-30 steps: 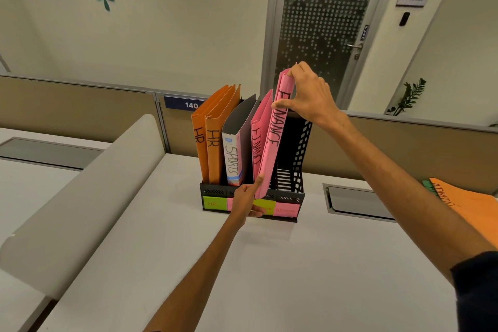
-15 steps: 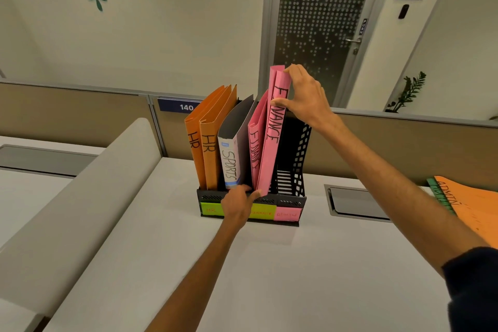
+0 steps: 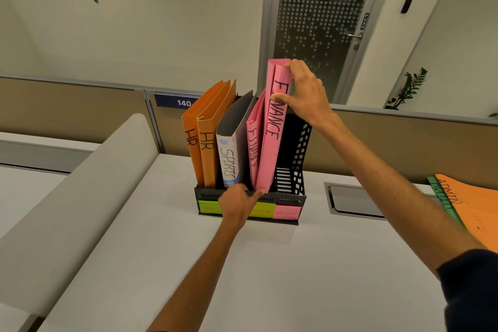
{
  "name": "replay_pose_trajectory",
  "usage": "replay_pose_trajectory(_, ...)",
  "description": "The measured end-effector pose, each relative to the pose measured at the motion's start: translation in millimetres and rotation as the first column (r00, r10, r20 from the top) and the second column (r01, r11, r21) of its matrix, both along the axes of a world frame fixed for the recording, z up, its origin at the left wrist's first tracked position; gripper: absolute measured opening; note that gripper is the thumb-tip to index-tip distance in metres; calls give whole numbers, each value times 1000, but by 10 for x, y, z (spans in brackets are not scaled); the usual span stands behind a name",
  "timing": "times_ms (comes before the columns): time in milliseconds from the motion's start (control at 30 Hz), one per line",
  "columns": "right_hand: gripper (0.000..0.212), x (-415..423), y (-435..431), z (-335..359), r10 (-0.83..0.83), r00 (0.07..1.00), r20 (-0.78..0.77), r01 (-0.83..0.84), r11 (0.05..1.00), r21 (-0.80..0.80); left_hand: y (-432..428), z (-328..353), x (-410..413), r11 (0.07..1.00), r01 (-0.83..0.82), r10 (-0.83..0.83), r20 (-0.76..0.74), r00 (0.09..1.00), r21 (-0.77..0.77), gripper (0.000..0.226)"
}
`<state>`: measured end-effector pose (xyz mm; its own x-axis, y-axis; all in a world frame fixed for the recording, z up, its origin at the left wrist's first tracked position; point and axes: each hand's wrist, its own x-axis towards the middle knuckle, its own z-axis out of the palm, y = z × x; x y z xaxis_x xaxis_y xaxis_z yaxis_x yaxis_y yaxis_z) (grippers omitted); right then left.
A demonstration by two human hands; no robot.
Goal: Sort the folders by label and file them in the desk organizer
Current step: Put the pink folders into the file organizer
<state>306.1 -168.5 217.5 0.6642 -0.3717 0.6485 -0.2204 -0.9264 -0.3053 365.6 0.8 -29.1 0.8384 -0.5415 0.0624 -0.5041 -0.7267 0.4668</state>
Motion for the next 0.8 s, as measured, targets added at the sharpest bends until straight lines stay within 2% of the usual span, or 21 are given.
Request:
replay_pose_trajectory(300,62,-22,-63,11,22,1000,-16,-21,1000,16,-90,121,59,998,-49,51,-91,995,27,71)
replay_pose_trajectory(467,66,-41,-6,-214,31,985,-171,-35,999,-21,-151,68,18,993,-118,119,-85,989,16,78)
replay_pose_trajectory(533,63,-64,-10,-295,37,990,-139,-41,999,-26,-156,67,28,994,-112,113,-83,990,14,78)
replay_pose_trajectory(800,61,-58,-63,-325,70,996,52,-76,988,135,-115,-20,5,994,-100,94,-124,988,-44,73)
